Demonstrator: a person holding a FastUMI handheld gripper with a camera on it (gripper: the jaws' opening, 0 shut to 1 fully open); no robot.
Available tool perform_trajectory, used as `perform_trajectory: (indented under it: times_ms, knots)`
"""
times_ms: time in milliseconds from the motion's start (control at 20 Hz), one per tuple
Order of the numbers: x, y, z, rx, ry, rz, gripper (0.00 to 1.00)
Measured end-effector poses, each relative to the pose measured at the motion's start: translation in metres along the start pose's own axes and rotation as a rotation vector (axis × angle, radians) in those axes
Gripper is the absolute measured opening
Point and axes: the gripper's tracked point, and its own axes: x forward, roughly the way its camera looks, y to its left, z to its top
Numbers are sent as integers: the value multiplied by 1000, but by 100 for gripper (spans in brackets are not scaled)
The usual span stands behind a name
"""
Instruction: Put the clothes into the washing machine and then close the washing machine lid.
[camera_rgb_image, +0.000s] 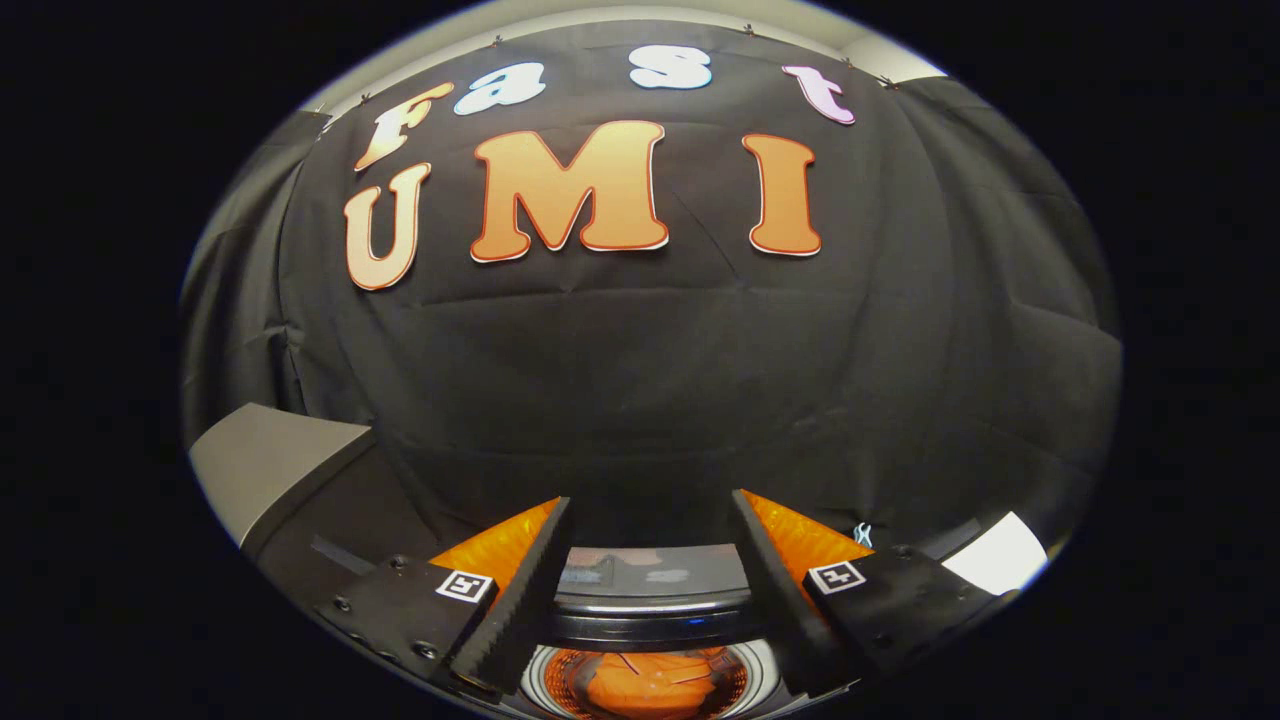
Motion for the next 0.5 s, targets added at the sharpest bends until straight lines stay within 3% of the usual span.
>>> perform_trajectory:
  times_ms: [500]
  knots:
    - [-39, -4, -74, 53, 107, -33, 98]
